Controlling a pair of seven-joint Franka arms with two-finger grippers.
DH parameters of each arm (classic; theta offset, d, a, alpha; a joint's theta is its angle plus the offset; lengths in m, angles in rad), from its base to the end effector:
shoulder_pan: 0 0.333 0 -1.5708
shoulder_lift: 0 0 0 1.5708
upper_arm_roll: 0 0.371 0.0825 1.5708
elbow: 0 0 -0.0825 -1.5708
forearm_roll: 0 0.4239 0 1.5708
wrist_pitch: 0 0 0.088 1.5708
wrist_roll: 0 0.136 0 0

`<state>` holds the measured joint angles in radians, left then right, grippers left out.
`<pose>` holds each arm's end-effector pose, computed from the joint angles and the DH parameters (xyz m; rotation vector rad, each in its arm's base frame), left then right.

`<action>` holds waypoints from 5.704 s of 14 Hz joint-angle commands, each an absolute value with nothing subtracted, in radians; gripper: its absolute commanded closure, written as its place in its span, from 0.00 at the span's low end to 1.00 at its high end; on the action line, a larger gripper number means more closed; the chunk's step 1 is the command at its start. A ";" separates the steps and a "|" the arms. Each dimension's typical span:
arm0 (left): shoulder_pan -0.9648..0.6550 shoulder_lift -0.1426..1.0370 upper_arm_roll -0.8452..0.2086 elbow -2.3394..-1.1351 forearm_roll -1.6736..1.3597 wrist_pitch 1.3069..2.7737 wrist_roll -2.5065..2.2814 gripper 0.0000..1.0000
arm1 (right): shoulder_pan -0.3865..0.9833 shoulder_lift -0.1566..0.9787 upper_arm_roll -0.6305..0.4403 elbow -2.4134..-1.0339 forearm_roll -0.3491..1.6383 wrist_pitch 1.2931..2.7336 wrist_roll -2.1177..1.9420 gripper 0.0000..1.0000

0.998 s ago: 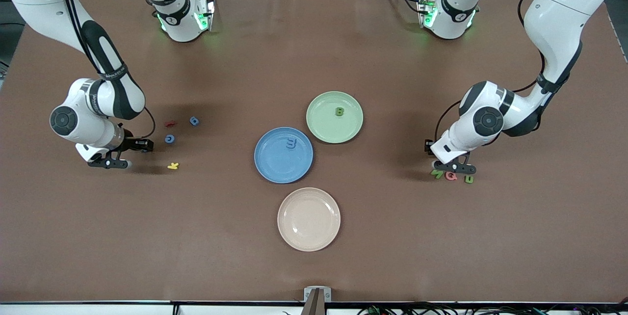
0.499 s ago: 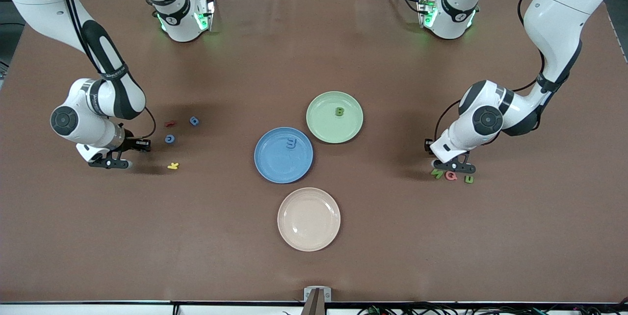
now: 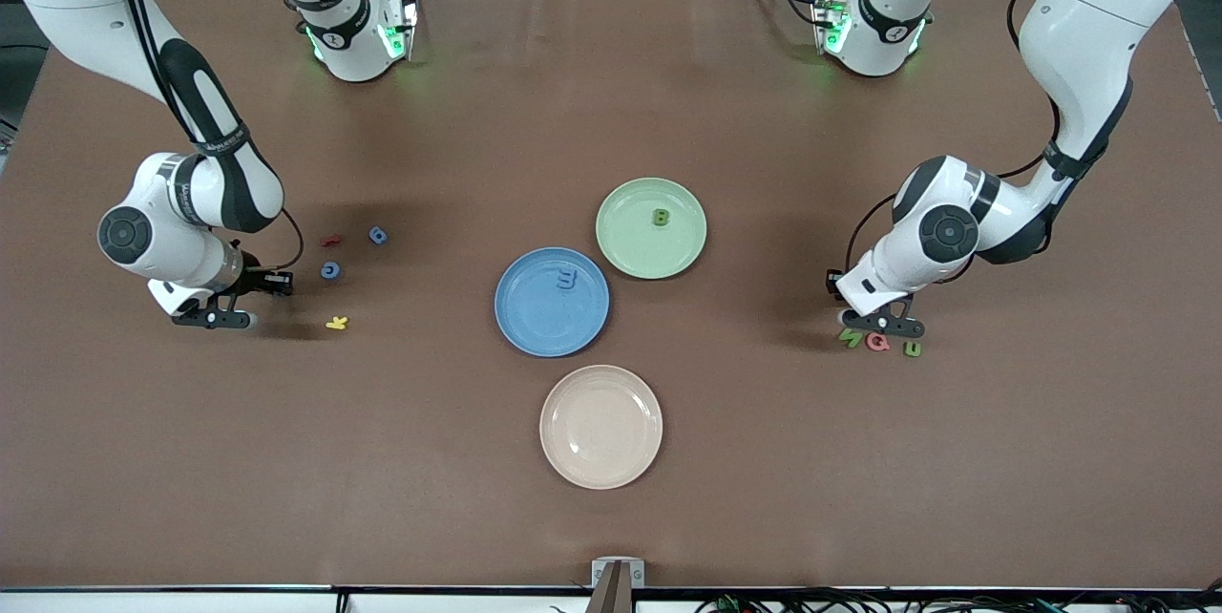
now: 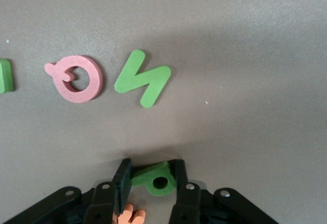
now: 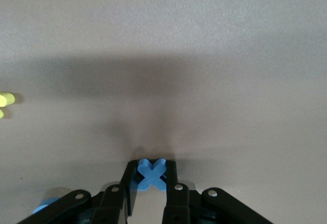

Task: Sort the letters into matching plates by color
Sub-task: 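Grasp the green p with the left gripper while the right gripper grasps blue x, then place the p on the green plate while the right gripper places x on blue, then move the left gripper to the green Z while the right gripper reaches the blue g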

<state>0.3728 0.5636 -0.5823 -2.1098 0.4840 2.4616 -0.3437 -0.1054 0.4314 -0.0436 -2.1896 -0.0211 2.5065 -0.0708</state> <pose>0.5961 -0.1253 0.1631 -3.1217 0.3156 0.1127 0.5778 -0.0877 0.1639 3.1177 -0.0897 -0.1824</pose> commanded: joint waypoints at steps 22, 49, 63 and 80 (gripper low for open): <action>0.359 0.540 -0.840 -1.887 0.407 2.226 -0.753 1.00 | 0.635 0.618 -0.023 -1.612 0.212 2.198 0.827 0.85; 0.021 0.670 -0.822 -1.879 0.422 2.234 -1.350 0.00 | 0.615 0.553 -0.061 -1.505 0.189 1.936 0.806 0.01; 0.233 0.643 -0.765 -1.787 0.660 2.189 -1.096 0.00 | 0.308 0.212 -0.063 -2.070 0.081 2.109 0.255 0.01; 0.422 0.738 -0.719 -1.825 0.692 2.275 -1.000 0.22 | 0.235 0.193 -0.072 -2.454 0.081 2.513 0.256 0.09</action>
<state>0.4213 0.7517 -0.7187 -1.8153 0.6692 2.2682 -0.8853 0.2469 0.2328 -0.0826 -2.4051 0.0916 2.4878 0.2601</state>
